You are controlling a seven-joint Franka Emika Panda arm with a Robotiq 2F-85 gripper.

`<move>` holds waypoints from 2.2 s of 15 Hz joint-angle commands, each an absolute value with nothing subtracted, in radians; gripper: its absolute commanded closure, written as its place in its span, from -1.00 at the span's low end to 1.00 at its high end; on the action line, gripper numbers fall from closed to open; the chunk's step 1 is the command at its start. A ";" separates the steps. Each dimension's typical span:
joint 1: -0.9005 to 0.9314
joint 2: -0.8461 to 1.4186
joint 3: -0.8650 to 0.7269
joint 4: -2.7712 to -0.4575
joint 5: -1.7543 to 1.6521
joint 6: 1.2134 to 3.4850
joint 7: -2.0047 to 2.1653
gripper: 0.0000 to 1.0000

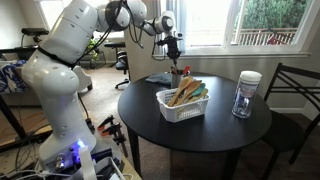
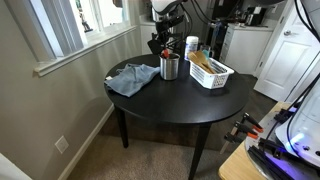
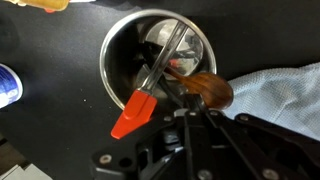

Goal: Pick up the black spatula from the silver utensil holder and put it in the white basket

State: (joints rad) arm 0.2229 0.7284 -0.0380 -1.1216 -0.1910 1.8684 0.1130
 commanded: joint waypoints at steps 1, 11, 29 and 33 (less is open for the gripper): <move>0.220 0.714 -0.023 -1.127 -0.213 1.867 0.087 0.35; 0.187 0.697 0.030 -1.151 -0.178 1.976 -0.040 -0.92; 0.221 0.694 -0.022 -1.175 -0.225 2.143 0.081 -0.05; 0.229 0.695 -0.038 -1.174 -0.237 2.134 0.109 0.47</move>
State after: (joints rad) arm 0.2161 0.7269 -0.0222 -1.1264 -0.2063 2.1229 0.0630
